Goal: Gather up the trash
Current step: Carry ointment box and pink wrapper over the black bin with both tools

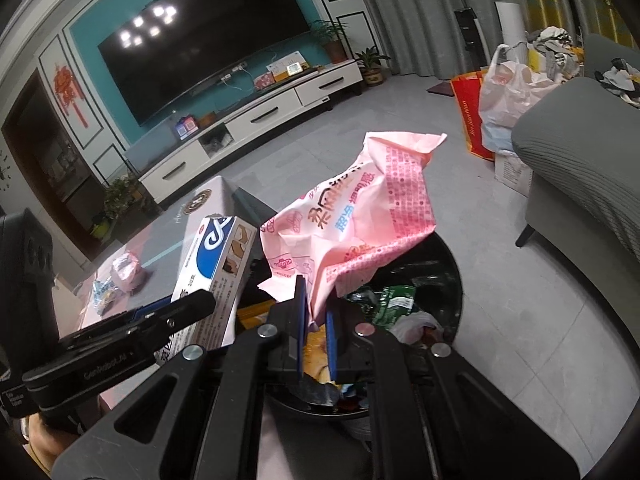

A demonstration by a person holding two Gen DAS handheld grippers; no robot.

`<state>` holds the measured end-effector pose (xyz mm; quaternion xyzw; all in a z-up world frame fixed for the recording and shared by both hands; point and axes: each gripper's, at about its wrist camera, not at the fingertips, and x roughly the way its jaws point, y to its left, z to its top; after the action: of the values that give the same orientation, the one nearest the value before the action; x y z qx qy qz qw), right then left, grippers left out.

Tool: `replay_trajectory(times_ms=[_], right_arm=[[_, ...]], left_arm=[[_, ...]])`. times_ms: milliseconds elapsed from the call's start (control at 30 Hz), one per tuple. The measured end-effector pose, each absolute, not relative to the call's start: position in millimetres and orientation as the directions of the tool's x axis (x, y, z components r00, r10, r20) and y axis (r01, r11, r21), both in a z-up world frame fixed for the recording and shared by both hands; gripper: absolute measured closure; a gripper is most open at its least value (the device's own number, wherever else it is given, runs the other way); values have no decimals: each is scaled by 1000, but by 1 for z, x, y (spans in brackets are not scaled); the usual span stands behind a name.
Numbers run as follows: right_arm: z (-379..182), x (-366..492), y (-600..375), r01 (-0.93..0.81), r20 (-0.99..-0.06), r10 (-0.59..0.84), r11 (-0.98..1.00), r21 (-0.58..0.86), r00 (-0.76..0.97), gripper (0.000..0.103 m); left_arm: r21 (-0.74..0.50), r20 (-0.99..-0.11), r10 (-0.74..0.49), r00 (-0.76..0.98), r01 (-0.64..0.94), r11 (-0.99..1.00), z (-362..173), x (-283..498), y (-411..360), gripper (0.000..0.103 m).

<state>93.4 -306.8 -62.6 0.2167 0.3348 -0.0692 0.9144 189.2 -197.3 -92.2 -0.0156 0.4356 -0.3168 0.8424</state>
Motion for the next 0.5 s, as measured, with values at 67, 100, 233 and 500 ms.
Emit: replay_trajectory(times_ms=[67, 100, 233, 500], right_arm=[[-65, 92, -310, 280, -649, 16, 894, 350, 760, 94], [-67, 92, -312, 285, -654, 14, 893, 348, 756, 94], [-73, 93, -318, 305, -679, 2, 893, 333, 735, 94], [-86, 101, -324, 337, -737, -22, 898, 282, 676, 94]], left_arm=[[-301, -729, -546, 412, 522, 798, -95, 191, -202, 65], [-300, -733, -544, 409, 523, 798, -96, 192, -206, 65], [-286, -752, -529, 393, 528, 799, -106, 198, -219, 65], [-252, -782, -498, 375, 541, 803, -117, 201, -240, 65]])
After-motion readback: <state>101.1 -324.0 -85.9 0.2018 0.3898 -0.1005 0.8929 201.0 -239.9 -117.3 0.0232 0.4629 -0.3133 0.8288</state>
